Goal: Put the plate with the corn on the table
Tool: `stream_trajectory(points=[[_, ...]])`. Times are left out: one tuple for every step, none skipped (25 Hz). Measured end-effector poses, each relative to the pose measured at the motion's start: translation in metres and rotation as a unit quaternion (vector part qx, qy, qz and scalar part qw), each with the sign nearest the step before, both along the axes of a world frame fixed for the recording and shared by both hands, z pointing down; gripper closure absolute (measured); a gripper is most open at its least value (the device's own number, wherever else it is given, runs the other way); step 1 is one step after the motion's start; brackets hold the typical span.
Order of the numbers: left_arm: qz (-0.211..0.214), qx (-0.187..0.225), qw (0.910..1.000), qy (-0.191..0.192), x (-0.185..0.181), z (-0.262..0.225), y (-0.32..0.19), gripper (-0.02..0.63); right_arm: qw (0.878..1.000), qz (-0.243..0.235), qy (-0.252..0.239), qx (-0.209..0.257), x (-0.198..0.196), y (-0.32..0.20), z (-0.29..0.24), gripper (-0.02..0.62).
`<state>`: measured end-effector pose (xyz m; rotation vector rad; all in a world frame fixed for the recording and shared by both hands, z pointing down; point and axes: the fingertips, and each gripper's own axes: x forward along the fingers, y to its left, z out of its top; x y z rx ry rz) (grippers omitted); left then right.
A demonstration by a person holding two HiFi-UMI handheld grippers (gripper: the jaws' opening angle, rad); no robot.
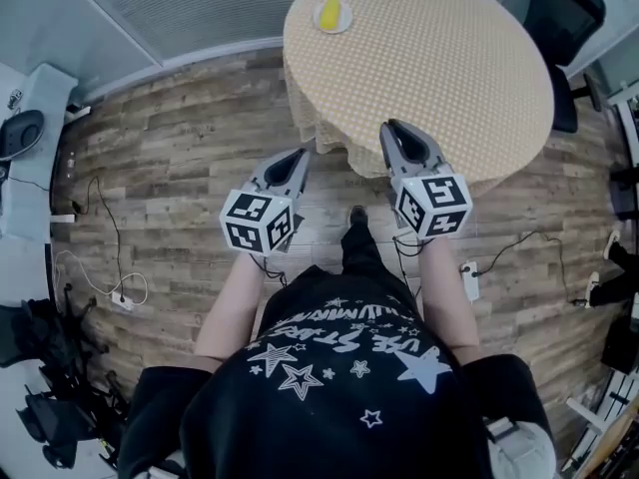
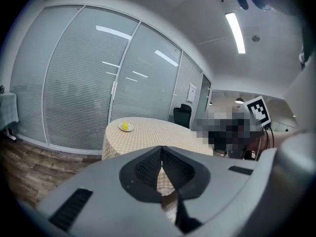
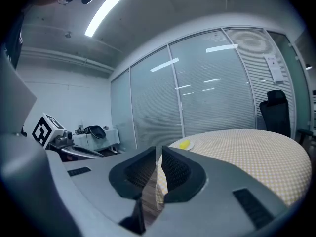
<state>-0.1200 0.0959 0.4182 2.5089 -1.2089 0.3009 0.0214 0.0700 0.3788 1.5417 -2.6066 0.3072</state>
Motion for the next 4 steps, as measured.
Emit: stream_trajectory(points=[[0.000, -0.001, 1.0000, 0.000, -0.004, 0.001, 0.009, 0.598, 1.000, 0.002, 0.001, -0.002, -0.002, 0.010, 0.002, 0.543], [-0.001, -0.002, 1.0000, 0.001, -0.008, 0.003, 0.019, 0.598, 1.000, 0.004, 0.001, -0.004, -0.005, 0.021, 0.004, 0.543], [-0.002, -0.004, 1.0000, 0.001, -0.013, 0.006, 0.029, 0.598, 1.000, 0.006, 0.001, -0.008, -0.007, 0.032, 0.008, 0.543], [-0.004, -0.006, 1.0000, 0.002, -0.017, 0.009, 0.040, 0.598, 1.000, 0.007, 0.001, -0.011, -0.010, 0.043, 0.011, 0.543]])
